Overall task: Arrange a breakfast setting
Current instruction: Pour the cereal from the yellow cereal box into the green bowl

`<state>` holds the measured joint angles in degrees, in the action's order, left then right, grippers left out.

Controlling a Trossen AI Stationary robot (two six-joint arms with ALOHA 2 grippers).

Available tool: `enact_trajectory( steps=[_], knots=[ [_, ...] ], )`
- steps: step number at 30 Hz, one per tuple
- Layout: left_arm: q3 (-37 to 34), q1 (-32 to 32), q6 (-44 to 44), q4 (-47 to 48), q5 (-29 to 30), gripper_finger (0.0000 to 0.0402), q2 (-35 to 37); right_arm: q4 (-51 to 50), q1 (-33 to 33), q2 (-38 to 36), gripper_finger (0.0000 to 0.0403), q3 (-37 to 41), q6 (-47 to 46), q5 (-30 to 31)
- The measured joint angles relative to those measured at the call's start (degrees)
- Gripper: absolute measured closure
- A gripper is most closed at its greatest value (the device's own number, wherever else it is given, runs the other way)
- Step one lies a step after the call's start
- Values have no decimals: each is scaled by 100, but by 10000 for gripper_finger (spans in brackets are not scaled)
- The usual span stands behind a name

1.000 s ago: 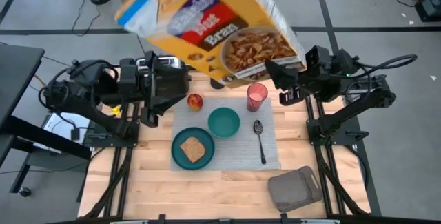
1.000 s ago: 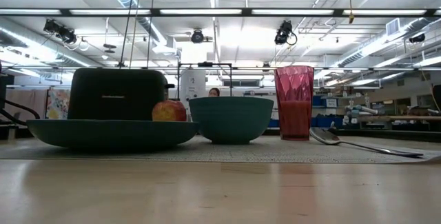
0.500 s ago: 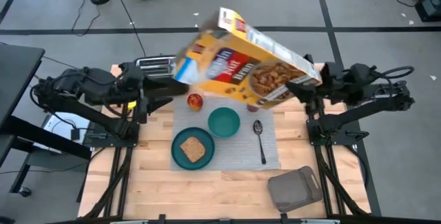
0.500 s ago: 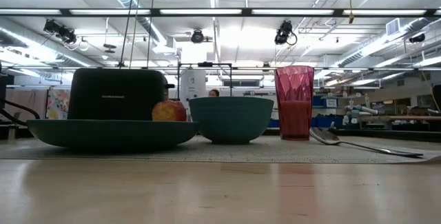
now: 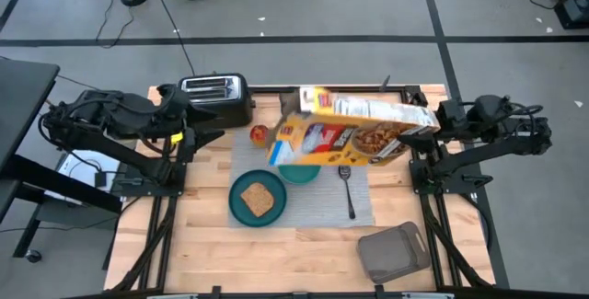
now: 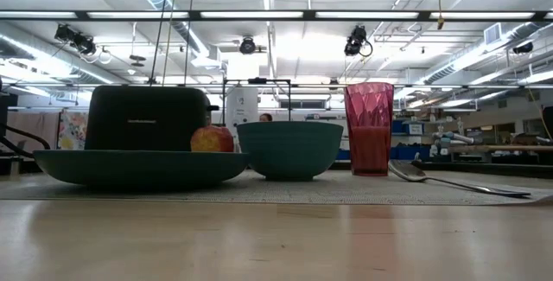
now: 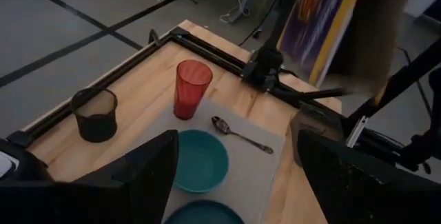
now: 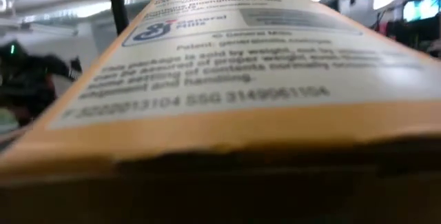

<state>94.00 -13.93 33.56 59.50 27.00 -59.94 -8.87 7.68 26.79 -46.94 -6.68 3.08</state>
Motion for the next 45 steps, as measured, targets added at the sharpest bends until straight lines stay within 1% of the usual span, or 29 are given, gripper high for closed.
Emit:
enact_trajectory(
  steps=[4, 9, 11, 16, 23, 32, 41, 45],
  knots=[
    [0, 0, 41, -218, 36, 99, 0, -518, 0, -207, 198, 11, -34, -133],
    [0, -28, -448, -529, 41, 100, 0, -915, 0, -419, 198, 9, -90, -169],
    [0, -44, -604, -535, 36, 99, 1, -1080, 0, -495, 198, 9, -85, -169],
    [0, -44, -634, -517, 38, 99, 9, -1675, 0, -625, 198, 2, -90, -166],
    [0, -44, -634, -515, 38, 99, 9, -2257, 0, -741, 198, 2, -111, -126],
    [0, -44, -612, -485, 38, 99, 9, -2960, 0, -775, 198, 5, -45, 209],
    [0, -44, -573, -483, 38, 99, 9, -3021, -2, -761, 198, 597, -113, 536],
    [0, -44, -575, -483, 38, 99, 9, -2971, 0, -763, 198, 748, -111, 838]
  ],
)
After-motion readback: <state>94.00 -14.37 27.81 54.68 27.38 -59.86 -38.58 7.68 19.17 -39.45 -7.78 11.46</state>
